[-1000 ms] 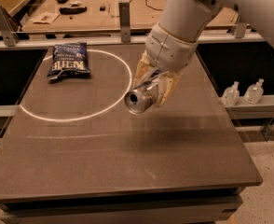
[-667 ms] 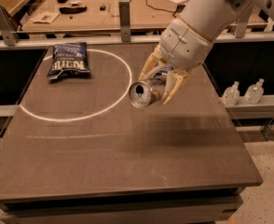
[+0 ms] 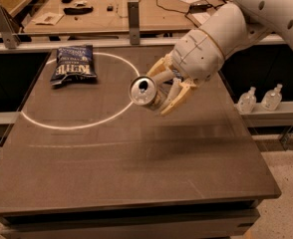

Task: Place redbull can upright

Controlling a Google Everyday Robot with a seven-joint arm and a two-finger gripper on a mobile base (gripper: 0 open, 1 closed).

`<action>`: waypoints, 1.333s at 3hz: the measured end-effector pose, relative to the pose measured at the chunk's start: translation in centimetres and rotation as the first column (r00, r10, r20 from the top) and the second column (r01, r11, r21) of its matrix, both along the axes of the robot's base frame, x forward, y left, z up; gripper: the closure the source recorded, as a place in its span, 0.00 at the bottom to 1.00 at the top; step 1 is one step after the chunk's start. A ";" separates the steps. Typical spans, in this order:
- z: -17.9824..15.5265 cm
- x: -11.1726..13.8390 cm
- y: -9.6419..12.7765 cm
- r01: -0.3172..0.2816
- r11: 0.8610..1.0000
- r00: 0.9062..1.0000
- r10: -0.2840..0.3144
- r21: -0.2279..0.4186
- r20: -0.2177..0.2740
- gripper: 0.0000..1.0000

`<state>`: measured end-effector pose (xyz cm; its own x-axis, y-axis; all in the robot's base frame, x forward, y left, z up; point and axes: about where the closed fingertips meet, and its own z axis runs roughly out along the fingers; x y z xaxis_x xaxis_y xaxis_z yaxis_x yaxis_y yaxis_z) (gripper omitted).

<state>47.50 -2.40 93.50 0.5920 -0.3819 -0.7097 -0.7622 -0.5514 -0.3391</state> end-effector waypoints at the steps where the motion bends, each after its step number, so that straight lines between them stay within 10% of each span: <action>1: 0.0 -0.1 0.8 0.017 0.996 0.996 -0.009 0.087 -0.085 1.00; 4: -2.6 1.0 3.1 0.084 0.967 0.956 -0.010 0.240 -0.293 1.00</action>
Offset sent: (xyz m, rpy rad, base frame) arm -0.0037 0.0205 -0.0151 0.1919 0.2618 -0.0170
